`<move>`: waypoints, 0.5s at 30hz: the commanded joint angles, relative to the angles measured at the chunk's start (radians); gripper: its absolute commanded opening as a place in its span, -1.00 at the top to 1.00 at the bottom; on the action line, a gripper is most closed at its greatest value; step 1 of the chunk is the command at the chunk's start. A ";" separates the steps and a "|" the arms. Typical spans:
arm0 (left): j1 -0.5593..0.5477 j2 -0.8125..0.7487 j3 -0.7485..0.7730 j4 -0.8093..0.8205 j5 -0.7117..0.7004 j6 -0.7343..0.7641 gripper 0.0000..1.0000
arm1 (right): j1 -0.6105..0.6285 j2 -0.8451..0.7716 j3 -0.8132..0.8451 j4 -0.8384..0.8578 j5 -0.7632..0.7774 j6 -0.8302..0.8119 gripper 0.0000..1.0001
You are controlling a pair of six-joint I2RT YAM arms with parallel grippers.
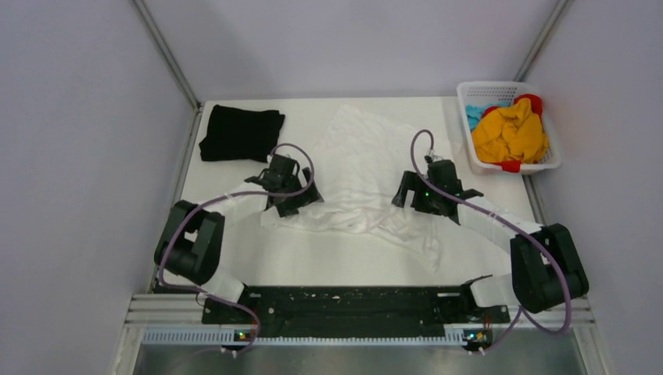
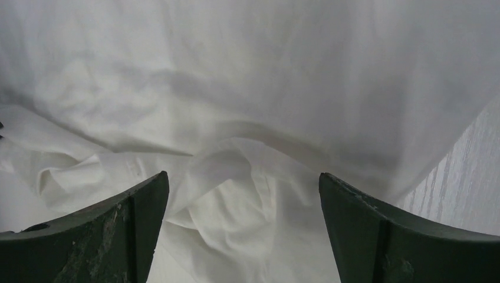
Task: Fold and stack the t-shirts
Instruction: Flatten out the tshirt
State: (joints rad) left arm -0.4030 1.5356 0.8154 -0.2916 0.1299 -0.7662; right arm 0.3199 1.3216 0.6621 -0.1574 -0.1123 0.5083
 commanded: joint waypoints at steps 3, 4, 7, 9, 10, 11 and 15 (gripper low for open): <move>0.079 0.207 0.151 0.059 -0.035 0.034 -0.97 | 0.053 0.040 0.009 0.072 -0.065 -0.073 -0.80; 0.092 0.235 0.191 0.055 -0.028 0.047 -0.97 | 0.079 0.037 0.007 0.069 -0.079 -0.084 -0.73; 0.116 0.350 0.338 0.027 -0.030 0.078 -0.97 | 0.200 0.001 0.003 0.064 -0.095 -0.091 -0.65; 0.122 0.436 0.475 -0.024 -0.036 0.091 -0.97 | 0.300 -0.032 -0.012 0.089 -0.129 -0.076 -0.64; 0.123 0.481 0.532 -0.045 -0.030 0.098 -0.98 | 0.339 -0.037 -0.019 0.111 -0.148 -0.066 -0.64; 0.123 0.519 0.593 -0.061 -0.024 0.105 -0.98 | 0.388 -0.032 -0.024 0.127 -0.168 -0.055 -0.64; 0.124 0.624 0.771 -0.062 0.024 0.118 -0.97 | 0.624 0.092 0.031 0.200 -0.193 -0.032 -0.64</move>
State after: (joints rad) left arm -0.2840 2.0617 1.4738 -0.3237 0.1440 -0.6994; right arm 0.7662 1.3277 0.6495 -0.0589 -0.2398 0.4591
